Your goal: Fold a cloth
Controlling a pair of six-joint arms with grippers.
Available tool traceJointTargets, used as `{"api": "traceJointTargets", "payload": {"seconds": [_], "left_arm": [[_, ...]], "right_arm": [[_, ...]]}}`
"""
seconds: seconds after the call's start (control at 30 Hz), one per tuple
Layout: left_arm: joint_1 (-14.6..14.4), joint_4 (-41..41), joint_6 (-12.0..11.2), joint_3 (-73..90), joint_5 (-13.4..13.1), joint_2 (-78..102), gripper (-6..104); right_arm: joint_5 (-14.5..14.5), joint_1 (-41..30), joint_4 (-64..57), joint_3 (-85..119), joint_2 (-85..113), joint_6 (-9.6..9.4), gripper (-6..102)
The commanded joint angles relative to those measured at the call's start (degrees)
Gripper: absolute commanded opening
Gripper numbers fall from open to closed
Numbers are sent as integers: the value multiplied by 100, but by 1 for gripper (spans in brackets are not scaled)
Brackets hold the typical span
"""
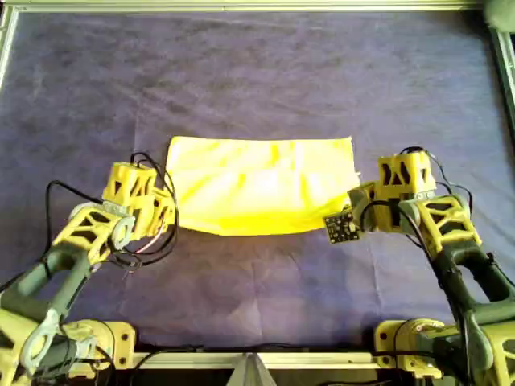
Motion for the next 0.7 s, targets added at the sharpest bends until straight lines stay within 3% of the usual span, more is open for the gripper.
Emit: {"api": "traceJointTargets", "payload": {"seconds": [0.0,0.2,0.37,0.67], "left_arm": [[-35,62,44,79,-26,835,34],[-26,97,44,932,-35,2725,40],[-26,97,44,2101,-35,4658,40],[-79,88,44,3876,-26,6970,40]], "right_arm": [[-53,-26,-167,-70,360,-35,41],[35,-141,264,-70,396,-44,68],[35,-158,1125,123,853,-88,75],[44,-158,1239,826,2830,-967,74]]}}
